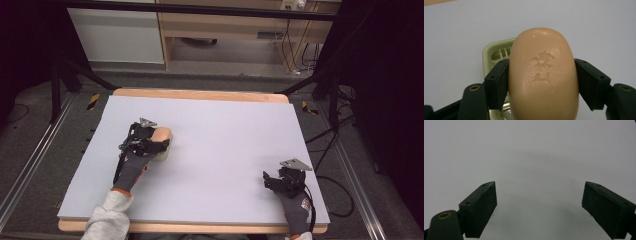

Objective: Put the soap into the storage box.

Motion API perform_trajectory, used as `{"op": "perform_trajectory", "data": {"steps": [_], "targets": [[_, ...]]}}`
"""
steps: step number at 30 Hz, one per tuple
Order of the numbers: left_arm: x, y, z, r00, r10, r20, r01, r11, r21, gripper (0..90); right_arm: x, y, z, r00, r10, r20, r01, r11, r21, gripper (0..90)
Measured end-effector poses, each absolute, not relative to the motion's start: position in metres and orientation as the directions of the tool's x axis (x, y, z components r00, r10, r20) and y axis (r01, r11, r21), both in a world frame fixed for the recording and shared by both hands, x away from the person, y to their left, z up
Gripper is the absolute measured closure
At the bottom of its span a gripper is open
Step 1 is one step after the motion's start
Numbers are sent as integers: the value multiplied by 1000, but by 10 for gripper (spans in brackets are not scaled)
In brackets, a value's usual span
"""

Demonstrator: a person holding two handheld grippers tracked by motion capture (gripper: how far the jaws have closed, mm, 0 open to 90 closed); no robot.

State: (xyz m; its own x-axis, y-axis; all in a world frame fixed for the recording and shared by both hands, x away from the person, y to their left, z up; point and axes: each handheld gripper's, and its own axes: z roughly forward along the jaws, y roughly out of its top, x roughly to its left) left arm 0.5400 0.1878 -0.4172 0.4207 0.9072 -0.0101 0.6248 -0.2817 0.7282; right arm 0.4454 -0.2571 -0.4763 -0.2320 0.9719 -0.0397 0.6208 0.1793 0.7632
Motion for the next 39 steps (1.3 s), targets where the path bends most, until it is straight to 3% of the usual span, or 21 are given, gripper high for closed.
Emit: {"op": "perform_trajectory", "data": {"steps": [39], "targets": [[559,199,-445,377,926,-7,670,-268,692,314,446,-257,-477,-232,972,-36,625,178,760,128]]}}
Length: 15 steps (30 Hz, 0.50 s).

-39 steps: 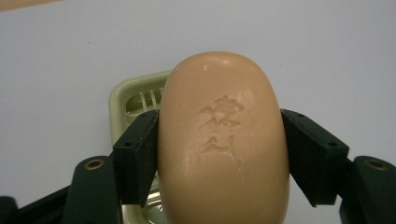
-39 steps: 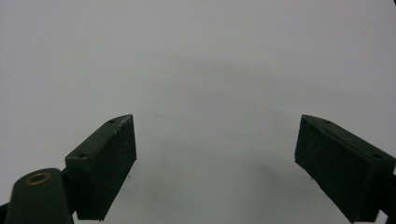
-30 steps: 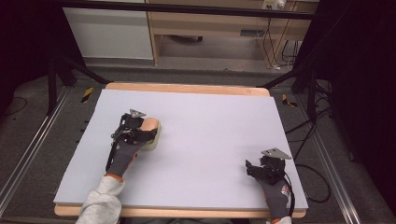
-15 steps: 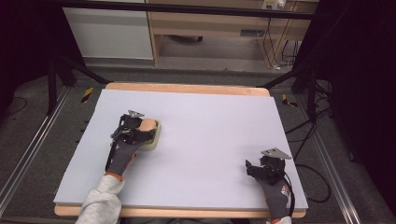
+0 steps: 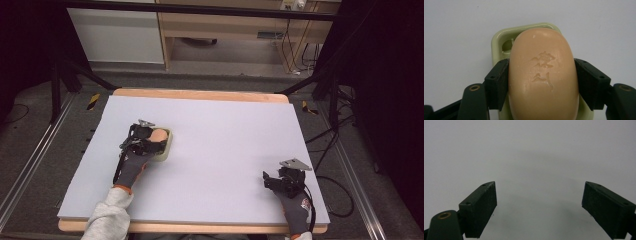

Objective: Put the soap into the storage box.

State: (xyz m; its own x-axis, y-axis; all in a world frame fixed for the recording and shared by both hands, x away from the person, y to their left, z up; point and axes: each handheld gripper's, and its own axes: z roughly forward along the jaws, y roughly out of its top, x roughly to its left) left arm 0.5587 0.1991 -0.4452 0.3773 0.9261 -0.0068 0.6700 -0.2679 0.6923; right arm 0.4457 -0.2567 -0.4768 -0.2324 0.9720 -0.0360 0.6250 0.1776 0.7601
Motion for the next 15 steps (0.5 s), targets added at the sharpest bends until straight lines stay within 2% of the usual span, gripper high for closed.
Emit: {"op": "perform_trajectory", "data": {"steps": [15], "targets": [[560,198,-449,373,928,-10,675,-264,689,313,446,-256,-477,-231,972,-38,627,178,758,124]]}}
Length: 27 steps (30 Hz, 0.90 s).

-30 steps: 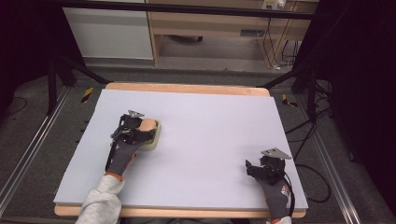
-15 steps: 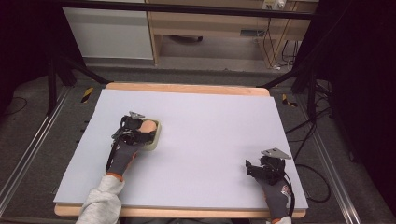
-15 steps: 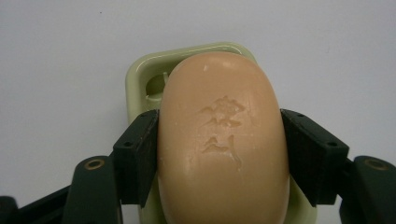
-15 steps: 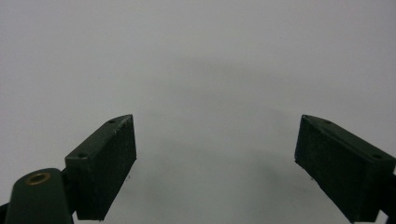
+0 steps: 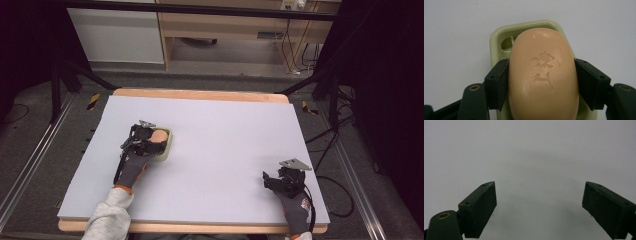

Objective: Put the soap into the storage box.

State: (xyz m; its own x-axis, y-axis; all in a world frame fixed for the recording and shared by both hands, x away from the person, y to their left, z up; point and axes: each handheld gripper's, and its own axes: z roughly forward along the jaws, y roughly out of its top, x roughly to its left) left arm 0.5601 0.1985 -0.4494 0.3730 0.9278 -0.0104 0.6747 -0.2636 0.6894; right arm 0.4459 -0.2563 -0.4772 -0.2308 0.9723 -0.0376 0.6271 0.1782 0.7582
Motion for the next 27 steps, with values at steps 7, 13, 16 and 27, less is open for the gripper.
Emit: {"op": "perform_trajectory", "data": {"steps": [7,13,16,27], "targets": [[561,200,-450,372,928,-26,678,-252,691,310,446,-256,-477,-230,972,-42,627,181,758,120],[560,200,-447,368,930,-23,667,-247,703,290,446,-256,-477,-229,973,-39,627,178,759,121],[558,202,-443,370,929,-30,654,-237,719,292,446,-256,-477,-228,973,-38,627,176,759,120],[544,208,-426,393,919,-30,603,-233,763,272,445,-258,-476,-224,974,-39,621,174,764,120]]}}
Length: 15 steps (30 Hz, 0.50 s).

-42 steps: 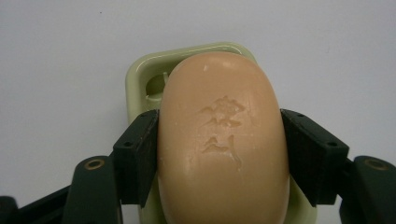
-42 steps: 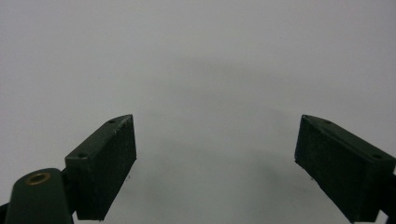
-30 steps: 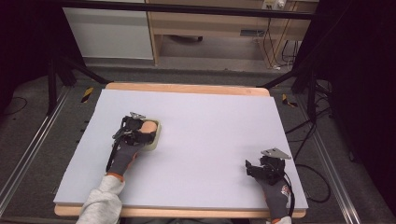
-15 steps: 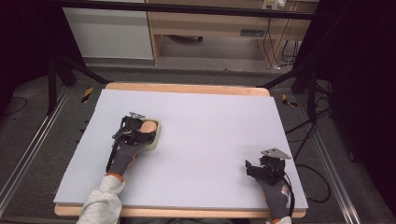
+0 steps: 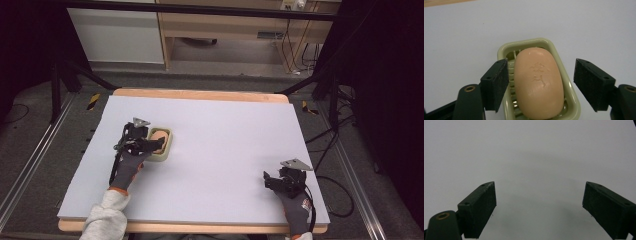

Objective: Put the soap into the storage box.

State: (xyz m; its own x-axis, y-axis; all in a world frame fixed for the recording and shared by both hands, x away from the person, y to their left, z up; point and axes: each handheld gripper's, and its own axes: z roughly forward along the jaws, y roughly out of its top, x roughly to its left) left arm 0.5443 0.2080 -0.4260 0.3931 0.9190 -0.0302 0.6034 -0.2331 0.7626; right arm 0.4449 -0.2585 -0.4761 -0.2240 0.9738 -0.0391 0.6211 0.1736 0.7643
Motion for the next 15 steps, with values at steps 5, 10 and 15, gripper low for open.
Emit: {"op": "perform_trajectory", "data": {"steps": [5,10,15], "targets": [[530,212,-423,400,916,-25,588,-235,774,268,444,-260,-476,-218,975,-36,622,167,765,118],[515,222,-423,399,916,-30,578,-226,784,262,443,-262,-475,-212,977,-29,620,157,769,116],[498,231,-423,399,916,-39,559,-209,802,257,442,-264,-475,-206,978,-32,617,155,772,109]]}}
